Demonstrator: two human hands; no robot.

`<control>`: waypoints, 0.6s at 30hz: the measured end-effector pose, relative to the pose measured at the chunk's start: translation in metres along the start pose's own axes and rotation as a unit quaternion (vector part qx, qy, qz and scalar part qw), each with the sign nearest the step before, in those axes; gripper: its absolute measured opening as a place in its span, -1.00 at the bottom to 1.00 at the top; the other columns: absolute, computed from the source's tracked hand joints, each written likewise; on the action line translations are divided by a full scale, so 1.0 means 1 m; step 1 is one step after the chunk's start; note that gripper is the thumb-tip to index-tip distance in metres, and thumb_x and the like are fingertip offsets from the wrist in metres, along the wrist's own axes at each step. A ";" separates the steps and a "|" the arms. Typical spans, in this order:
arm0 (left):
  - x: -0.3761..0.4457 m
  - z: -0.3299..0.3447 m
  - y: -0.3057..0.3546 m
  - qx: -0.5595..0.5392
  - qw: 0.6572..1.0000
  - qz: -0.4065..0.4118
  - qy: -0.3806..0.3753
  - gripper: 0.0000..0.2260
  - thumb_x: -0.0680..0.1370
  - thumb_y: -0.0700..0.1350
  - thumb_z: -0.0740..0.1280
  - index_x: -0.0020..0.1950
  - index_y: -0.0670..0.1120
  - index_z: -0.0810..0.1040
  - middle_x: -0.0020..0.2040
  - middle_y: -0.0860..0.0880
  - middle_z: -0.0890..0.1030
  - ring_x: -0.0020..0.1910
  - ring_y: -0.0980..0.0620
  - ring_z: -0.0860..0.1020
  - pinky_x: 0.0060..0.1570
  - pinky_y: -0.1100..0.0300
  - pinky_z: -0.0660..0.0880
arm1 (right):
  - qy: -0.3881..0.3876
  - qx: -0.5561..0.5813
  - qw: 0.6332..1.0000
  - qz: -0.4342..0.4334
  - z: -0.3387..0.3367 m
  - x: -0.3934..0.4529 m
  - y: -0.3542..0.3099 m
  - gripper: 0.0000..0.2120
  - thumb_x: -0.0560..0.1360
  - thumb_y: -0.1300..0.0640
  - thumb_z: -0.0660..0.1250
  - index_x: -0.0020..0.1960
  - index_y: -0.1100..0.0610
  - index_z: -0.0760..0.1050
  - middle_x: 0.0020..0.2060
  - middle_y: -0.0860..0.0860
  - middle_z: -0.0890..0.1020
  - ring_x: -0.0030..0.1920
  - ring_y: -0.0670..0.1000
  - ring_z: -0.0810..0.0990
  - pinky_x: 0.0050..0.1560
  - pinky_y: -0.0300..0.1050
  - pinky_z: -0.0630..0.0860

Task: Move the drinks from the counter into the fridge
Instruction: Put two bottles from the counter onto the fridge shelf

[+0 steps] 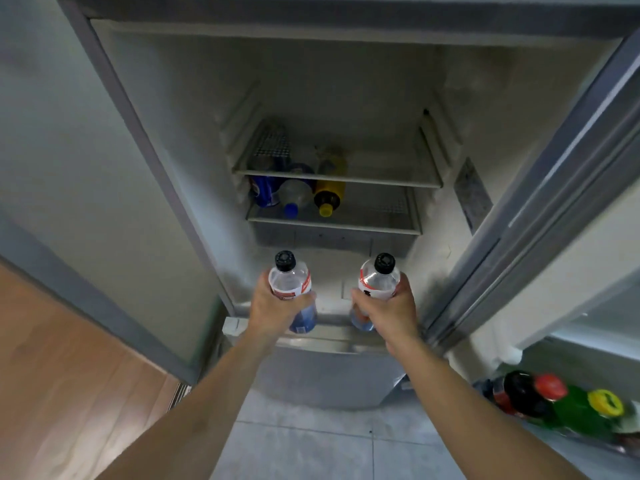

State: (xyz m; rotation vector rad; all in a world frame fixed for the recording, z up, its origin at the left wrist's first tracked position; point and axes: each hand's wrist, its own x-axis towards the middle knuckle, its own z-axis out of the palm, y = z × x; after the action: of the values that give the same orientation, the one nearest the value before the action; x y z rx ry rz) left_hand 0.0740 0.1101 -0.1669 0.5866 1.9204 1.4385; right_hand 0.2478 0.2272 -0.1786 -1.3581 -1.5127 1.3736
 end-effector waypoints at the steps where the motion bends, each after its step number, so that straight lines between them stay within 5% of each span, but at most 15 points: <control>1: 0.011 0.000 0.003 0.019 1.000 0.011 -0.010 -0.50 0.25 -0.02 0.63 0.08 0.20 0.48 -0.15 0.14 0.67 -0.19 0.18 0.64 -0.25 0.29 0.54 | 0.008 0.000 1.000 0.000 0.004 0.009 -0.002 -0.33 0.09 -0.09 0.54 0.18 -0.09 0.47 -0.02 -0.11 0.67 -0.02 -0.03 0.65 -0.02 -0.07 0.61; 4: 0.042 -0.002 0.009 0.072 0.996 0.043 -0.028 -0.70 0.30 0.00 0.58 -0.08 0.24 0.57 -0.30 0.13 0.65 -0.35 0.20 0.62 -0.47 0.42 0.47 | 0.024 -0.001 1.000 0.015 0.014 0.029 -0.008 -0.32 0.09 -0.10 0.58 0.18 -0.13 0.47 -0.03 -0.17 0.65 -0.03 -0.10 0.64 -0.04 -0.08 0.62; 7: 0.070 -0.004 0.014 0.078 0.997 0.007 -0.009 -0.50 0.26 0.02 0.62 0.13 0.05 0.52 -0.08 0.06 0.65 -0.10 0.06 0.64 -0.13 0.15 0.60 | 0.037 -0.007 0.999 0.032 0.024 0.043 -0.013 -0.33 0.16 -0.08 0.64 0.20 -0.15 0.43 0.02 -0.18 0.61 0.04 -0.05 0.61 0.04 -0.06 0.59; 11: 0.095 -0.004 0.015 0.073 0.997 -0.006 -0.013 -0.49 0.25 -0.01 0.64 0.11 0.03 0.50 -0.03 0.08 0.62 -0.01 0.02 0.61 0.00 0.10 0.57 | 0.054 0.006 0.997 0.051 0.037 0.059 -0.019 -0.34 0.24 0.03 0.66 0.26 0.00 0.45 0.11 -0.03 0.63 0.10 0.04 0.62 0.12 0.02 0.60; 14: 0.107 -0.006 0.012 0.070 0.997 -0.025 -0.030 -0.39 0.26 0.00 0.64 0.19 0.07 0.41 0.07 0.03 0.59 0.06 -0.03 0.58 0.10 -0.01 0.59 | 0.085 0.011 0.996 0.021 0.042 0.065 -0.031 -0.46 0.31 0.07 0.62 0.17 0.00 0.43 0.08 -0.01 0.61 0.07 0.04 0.62 -0.02 -0.11 0.59; 18: 0.123 -0.010 0.014 0.096 0.991 -0.041 -0.081 -0.29 0.30 0.03 0.61 0.35 0.04 0.36 0.22 0.00 0.54 0.18 -0.08 0.54 0.19 -0.07 0.54 | 0.063 -0.047 0.996 -0.029 0.041 0.078 -0.056 -0.60 0.38 0.03 0.55 0.08 -0.15 0.40 0.02 -0.12 0.58 0.01 0.04 0.63 -0.21 0.05 0.68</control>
State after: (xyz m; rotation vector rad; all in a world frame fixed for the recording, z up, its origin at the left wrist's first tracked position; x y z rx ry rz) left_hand -0.0175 0.1927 -0.1814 0.6843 1.9409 1.1271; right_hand 0.1775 0.2975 -0.1455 -1.4198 -1.5363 1.1715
